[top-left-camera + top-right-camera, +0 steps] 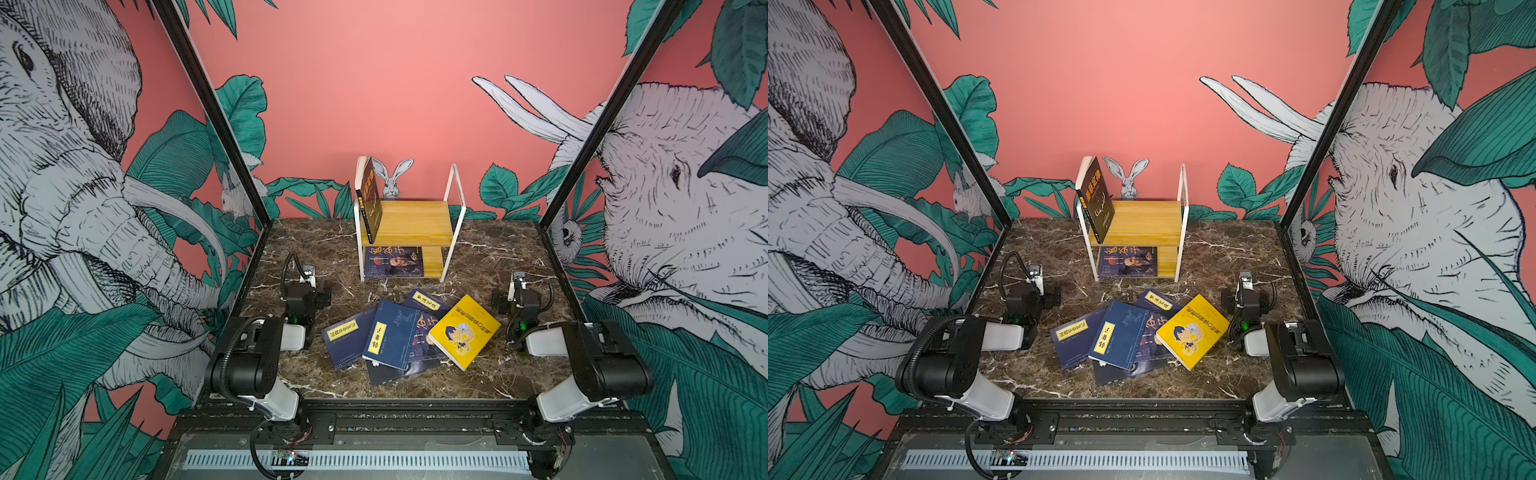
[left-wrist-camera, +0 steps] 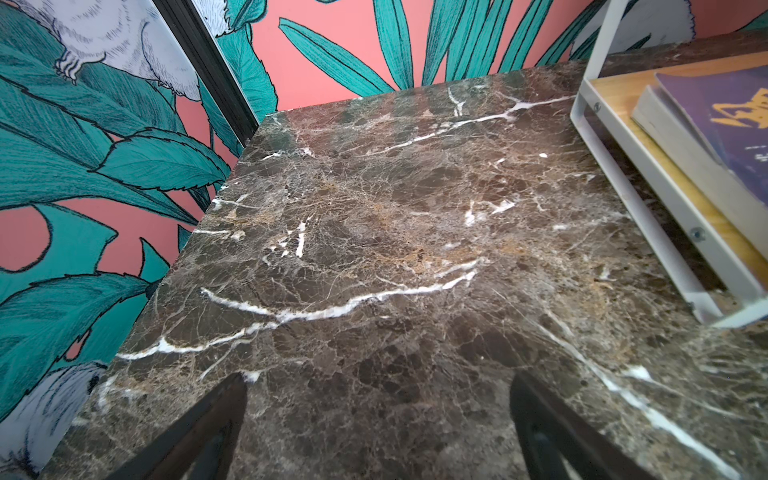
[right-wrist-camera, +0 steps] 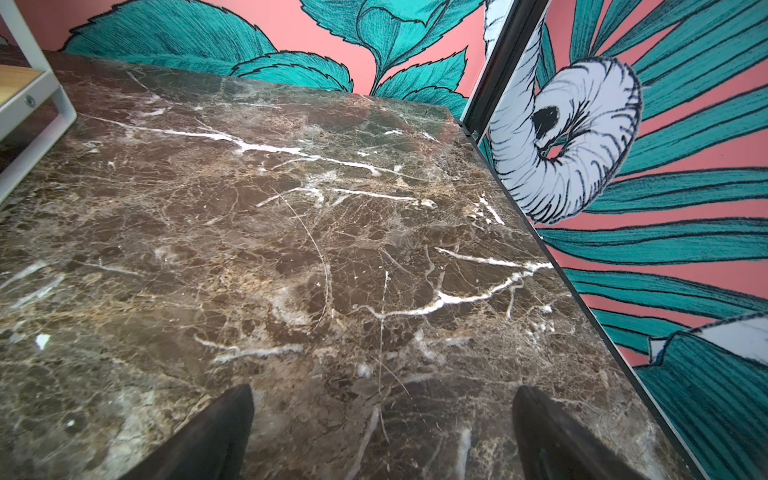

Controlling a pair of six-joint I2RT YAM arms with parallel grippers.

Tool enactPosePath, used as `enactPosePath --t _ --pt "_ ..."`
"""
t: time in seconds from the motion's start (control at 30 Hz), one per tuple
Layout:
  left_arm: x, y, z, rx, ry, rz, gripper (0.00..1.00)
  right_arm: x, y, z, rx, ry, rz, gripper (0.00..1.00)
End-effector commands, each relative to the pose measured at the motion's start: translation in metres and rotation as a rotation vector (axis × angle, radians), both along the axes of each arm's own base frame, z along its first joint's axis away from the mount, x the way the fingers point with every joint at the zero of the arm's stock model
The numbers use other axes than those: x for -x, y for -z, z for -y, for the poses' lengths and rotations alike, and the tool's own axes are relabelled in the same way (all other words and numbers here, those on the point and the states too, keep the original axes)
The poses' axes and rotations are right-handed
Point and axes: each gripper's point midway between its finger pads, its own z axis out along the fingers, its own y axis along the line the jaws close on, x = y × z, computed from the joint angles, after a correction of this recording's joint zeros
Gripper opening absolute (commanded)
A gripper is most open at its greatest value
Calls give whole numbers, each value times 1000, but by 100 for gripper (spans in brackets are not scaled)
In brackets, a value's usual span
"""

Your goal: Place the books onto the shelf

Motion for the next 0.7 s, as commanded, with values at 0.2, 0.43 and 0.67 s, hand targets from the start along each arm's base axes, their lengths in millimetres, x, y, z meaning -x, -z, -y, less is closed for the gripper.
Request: enactPosePath --t 0.2,0.43,0.67 --pt "0 -16 5 -9 25 58 100 -3 -23 1 3 10 86 99" --pt "-6 -56 53 -57 310 -64 100 27 -65 1 -38 48 79 99" --pt "14 -107 133 176 658 -317 100 60 -84 -21 -290 0 -12 99"
